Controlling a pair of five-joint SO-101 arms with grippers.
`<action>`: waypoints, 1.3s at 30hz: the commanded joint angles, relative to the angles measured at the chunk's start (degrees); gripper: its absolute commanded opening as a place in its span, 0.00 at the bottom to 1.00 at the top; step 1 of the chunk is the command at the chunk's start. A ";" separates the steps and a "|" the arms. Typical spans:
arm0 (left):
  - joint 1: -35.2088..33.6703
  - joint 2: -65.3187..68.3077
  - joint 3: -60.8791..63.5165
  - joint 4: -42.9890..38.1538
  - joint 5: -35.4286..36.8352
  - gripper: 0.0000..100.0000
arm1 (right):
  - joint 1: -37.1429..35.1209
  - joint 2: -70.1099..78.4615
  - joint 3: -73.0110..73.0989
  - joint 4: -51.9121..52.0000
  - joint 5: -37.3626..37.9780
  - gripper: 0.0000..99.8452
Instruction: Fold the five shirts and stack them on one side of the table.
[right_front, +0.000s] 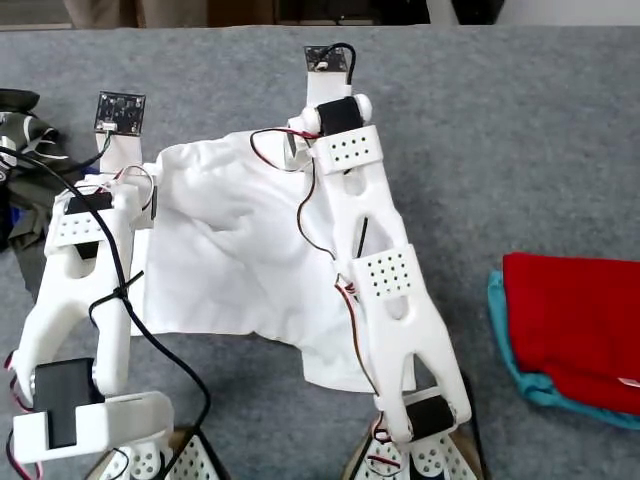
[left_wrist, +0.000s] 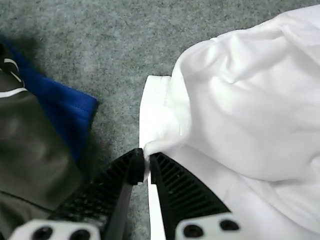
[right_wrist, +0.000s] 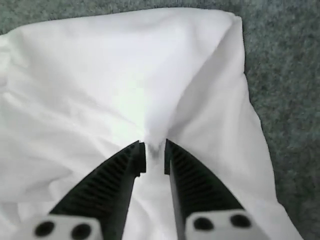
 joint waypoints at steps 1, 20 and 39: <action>0.09 -0.22 -2.29 0.18 0.35 0.02 | 0.84 -0.48 -0.22 0.00 0.35 0.09; -0.35 -0.75 -1.76 0.18 0.44 0.02 | -0.31 1.98 0.04 0.97 0.26 0.08; -0.18 -0.48 -5.10 0.09 0.26 0.02 | -0.13 -0.75 0.04 1.41 0.70 0.03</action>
